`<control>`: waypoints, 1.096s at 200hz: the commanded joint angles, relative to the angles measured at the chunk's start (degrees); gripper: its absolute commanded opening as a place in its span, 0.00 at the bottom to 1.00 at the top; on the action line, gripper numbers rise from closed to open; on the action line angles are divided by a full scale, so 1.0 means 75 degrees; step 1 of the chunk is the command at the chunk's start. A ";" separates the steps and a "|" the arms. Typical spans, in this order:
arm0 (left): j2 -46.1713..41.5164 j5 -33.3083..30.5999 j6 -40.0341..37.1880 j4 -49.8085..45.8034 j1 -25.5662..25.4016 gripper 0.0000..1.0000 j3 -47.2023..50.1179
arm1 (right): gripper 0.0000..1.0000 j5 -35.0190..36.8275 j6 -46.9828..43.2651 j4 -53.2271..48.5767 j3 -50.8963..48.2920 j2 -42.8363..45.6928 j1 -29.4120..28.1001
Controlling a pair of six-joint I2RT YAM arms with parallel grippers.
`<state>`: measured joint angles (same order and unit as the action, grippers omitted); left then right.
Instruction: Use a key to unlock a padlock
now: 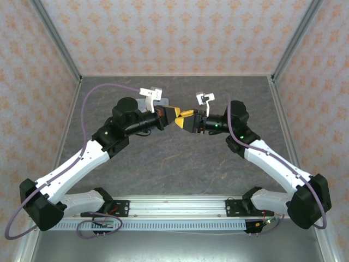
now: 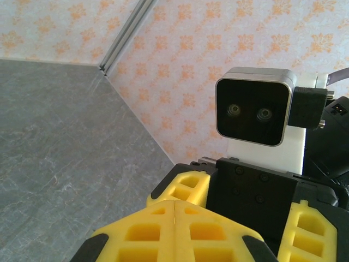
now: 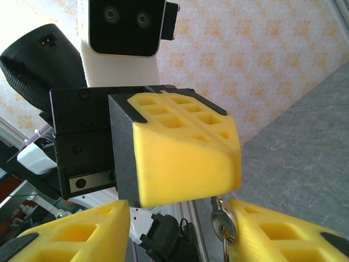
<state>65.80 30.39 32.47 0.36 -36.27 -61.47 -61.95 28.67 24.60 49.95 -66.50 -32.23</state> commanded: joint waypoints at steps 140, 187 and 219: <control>-0.0123 -0.0437 -0.0040 -0.0025 0.0077 0.00 -0.0009 | 0.34 0.0034 -0.0531 -0.0429 -0.0107 0.0417 0.0072; -0.0190 -0.0431 -0.0006 0.0002 0.0128 0.00 0.0058 | 0.30 0.0112 -0.0520 -0.0473 -0.0192 0.0452 0.0163; -0.0230 -0.0402 -0.0008 0.0032 0.0126 0.00 0.0098 | 0.27 0.0155 -0.0471 -0.0491 -0.0247 0.0453 0.0228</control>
<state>65.41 29.34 32.88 -0.23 -36.12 -61.34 -60.40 25.65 20.10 48.62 -64.75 -30.89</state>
